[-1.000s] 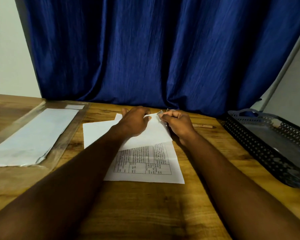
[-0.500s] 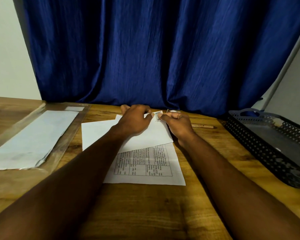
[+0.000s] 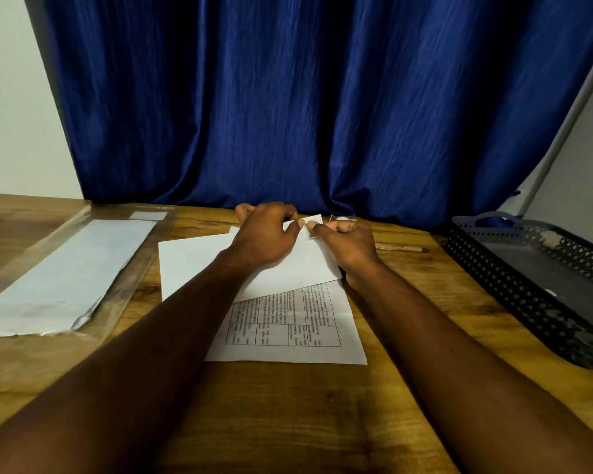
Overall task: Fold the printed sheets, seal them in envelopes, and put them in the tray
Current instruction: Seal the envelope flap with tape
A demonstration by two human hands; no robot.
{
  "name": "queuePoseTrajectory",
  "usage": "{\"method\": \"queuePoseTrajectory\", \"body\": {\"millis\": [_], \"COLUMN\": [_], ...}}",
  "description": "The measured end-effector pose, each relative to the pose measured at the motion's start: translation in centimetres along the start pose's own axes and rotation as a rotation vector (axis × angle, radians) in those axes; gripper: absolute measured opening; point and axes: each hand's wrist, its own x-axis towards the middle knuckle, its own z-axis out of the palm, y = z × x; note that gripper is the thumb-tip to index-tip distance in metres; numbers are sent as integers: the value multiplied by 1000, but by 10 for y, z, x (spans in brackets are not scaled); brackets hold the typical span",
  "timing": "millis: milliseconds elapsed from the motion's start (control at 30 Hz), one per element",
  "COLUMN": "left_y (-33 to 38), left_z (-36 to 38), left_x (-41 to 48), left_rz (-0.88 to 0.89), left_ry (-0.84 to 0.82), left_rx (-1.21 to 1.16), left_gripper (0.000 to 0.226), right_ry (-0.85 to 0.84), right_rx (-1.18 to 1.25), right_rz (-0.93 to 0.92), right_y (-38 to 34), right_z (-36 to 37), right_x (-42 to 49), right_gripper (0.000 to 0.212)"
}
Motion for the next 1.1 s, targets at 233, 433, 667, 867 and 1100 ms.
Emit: {"method": "queuePoseTrajectory", "body": {"millis": [233,433,667,867,1100], "left_y": [0,0,0,-1,-1], "left_z": [2,2,2,3,4], "left_x": [0,0,-1,-2,-2], "left_rz": [20,40,45,47,40], "left_ry": [17,33,21,39,40], "left_rx": [1,-5,6,-11,-37], "left_gripper": [15,18,19,17,14], "right_ry": [33,69,126,192,201], "right_rx": [-1,-36,-66,-19,-21], "right_rz": [-5,-6,-36,-64,-85], "right_y": [-1,-6,-4,-5,-6], "right_z": [1,-1,5,6,10], "right_x": [0,-4,-5,-7,-11], "right_gripper": [22,21,20,26,34]}}
